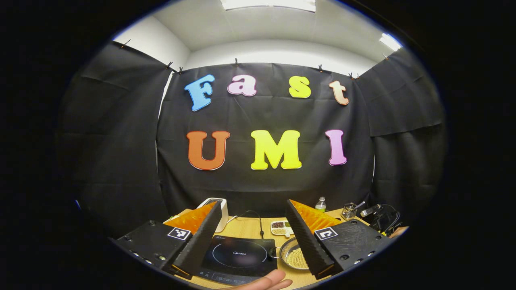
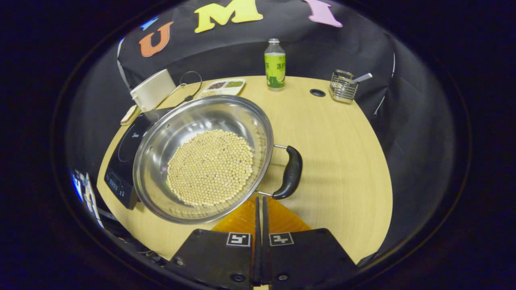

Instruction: First push the handle of the pot to place it horizontally, then grasp the pot with both hands and set it on the induction cooktop.

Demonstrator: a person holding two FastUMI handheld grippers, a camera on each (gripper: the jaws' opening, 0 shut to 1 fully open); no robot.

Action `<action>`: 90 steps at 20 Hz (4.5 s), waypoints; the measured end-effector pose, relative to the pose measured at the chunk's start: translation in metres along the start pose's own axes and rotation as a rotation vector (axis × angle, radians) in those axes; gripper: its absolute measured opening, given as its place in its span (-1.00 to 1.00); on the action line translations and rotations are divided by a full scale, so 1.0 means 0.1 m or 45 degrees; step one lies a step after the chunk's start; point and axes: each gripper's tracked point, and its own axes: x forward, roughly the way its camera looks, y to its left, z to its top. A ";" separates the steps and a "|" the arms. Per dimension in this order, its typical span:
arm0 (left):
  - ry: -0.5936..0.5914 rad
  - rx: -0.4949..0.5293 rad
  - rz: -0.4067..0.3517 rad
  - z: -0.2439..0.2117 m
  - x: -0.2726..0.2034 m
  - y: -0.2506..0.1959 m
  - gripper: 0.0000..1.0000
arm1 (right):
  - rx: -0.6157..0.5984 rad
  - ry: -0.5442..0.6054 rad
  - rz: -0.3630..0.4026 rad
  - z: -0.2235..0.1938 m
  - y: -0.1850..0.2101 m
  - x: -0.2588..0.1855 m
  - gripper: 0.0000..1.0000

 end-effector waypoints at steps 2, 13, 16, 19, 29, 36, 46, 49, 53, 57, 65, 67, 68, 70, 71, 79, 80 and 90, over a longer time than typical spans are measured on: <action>-0.007 0.015 0.010 -0.02 0.05 0.00 0.91 | 0.001 -0.011 -0.014 0.05 -0.02 0.03 -0.98; 0.118 -0.024 -0.094 -0.59 0.36 -0.32 1.00 | 0.043 -0.096 -0.079 0.24 -0.19 0.25 -0.96; 0.186 -0.024 -0.101 -0.86 0.46 -0.37 0.91 | 0.059 -0.134 -0.094 0.30 -0.24 0.27 -0.98; 0.297 -0.068 -0.131 -1.25 0.57 -0.48 0.92 | 0.079 -0.193 -0.080 0.33 -0.25 0.21 -0.91; 0.634 -0.086 -0.134 -2.29 0.73 -0.72 0.92 | 0.035 -0.376 -0.119 0.42 -0.35 -0.19 0.60; 0.812 -0.031 -0.155 -2.81 0.81 -0.88 0.92 | 0.044 -0.389 -0.080 0.59 -0.30 -0.17 0.67; 0.913 0.021 -0.104 -3.17 1.07 -0.78 0.92 | 0.058 -0.315 -0.064 0.86 -0.30 0.35 0.67; 0.950 0.005 -0.109 -3.27 1.13 -0.79 0.90 | 0.077 -0.282 -0.072 0.84 -0.31 0.48 0.66; 0.985 -0.028 -0.094 -3.38 1.17 -0.78 0.45 | 0.108 -0.255 -0.044 0.79 -0.31 0.57 0.66; 0.983 -0.031 -0.097 -3.39 1.22 -0.80 0.28 | 0.134 -0.250 -0.031 0.79 -0.28 0.59 0.45; 0.981 -0.051 -0.103 -3.38 1.22 -0.83 0.14 | 0.166 -0.222 -0.052 0.74 -0.28 0.55 0.27; 0.991 -0.046 -0.110 -3.39 1.17 -0.85 0.14 | 0.190 -0.213 -0.054 0.68 -0.30 0.49 0.27; 0.985 -0.042 -0.115 -3.36 1.14 -0.88 0.14 | 0.201 -0.210 -0.056 0.65 -0.32 0.44 0.24; 0.958 -0.029 -0.136 -3.26 1.06 -0.93 0.14 | 0.212 -0.224 -0.063 0.62 -0.35 0.31 0.24; 0.942 -0.027 -0.146 -3.20 1.03 -0.95 0.14 | 0.215 -0.238 -0.068 0.60 -0.37 0.23 0.24; 0.827 -0.038 -0.172 -2.67 0.75 -0.90 0.13 | 0.182 -0.345 -0.091 0.60 -0.26 -0.44 0.24; 0.809 -0.033 -0.170 -2.59 0.72 -0.86 0.13 | 0.185 -0.355 -0.085 0.61 -0.21 -0.50 0.24; 0.676 -0.053 -0.075 -2.07 0.60 0.03 0.13 | 0.163 -0.387 -0.003 0.85 0.71 -0.80 0.25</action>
